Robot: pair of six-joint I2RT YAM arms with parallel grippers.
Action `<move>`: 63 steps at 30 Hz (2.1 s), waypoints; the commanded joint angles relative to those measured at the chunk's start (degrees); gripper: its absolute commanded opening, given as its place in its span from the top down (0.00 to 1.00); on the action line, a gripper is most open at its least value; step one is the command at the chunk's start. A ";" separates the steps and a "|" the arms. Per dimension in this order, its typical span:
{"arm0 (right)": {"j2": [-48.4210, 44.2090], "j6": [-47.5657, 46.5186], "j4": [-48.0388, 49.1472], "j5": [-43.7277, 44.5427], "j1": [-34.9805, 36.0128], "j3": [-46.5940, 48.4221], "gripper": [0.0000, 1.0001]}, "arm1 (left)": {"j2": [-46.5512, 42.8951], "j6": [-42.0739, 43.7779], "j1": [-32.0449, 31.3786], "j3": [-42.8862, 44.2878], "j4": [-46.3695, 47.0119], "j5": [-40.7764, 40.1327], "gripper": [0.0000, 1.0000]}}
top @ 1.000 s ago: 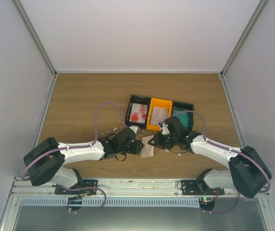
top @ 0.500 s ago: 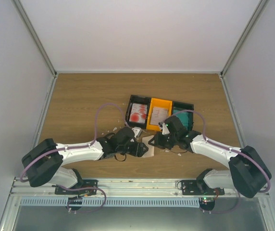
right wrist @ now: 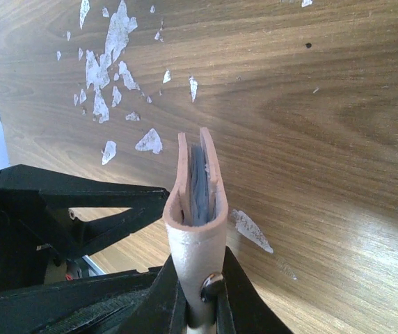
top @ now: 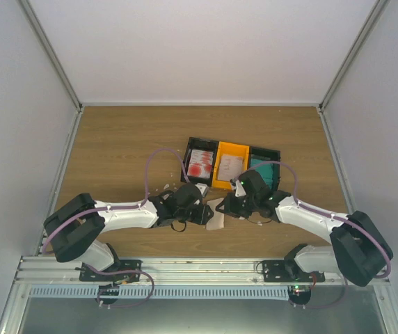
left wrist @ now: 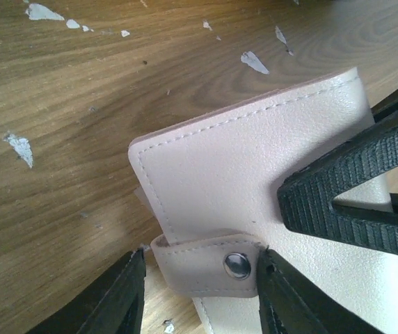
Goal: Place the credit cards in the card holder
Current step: Open the card holder at the center of the board.
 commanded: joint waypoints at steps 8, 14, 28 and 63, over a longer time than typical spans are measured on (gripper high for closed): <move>-2.73 -2.40 -4.02 3.33 0.34 1.96 0.99 | -0.87 -1.42 0.27 -2.12 -3.39 -9.14 0.59; -2.54 -3.20 -4.28 3.82 0.33 2.29 1.00 | -4.27 -2.60 0.27 -3.82 -4.26 -10.55 0.64; -2.56 -3.39 0.42 -1.66 0.33 0.43 0.99 | -2.29 -0.84 0.36 -2.35 1.03 -2.81 0.62; -4.28 -10.57 -3.73 3.20 0.42 0.84 0.15 | -11.00 2.92 5.36 3.92 -9.75 10.79 1.00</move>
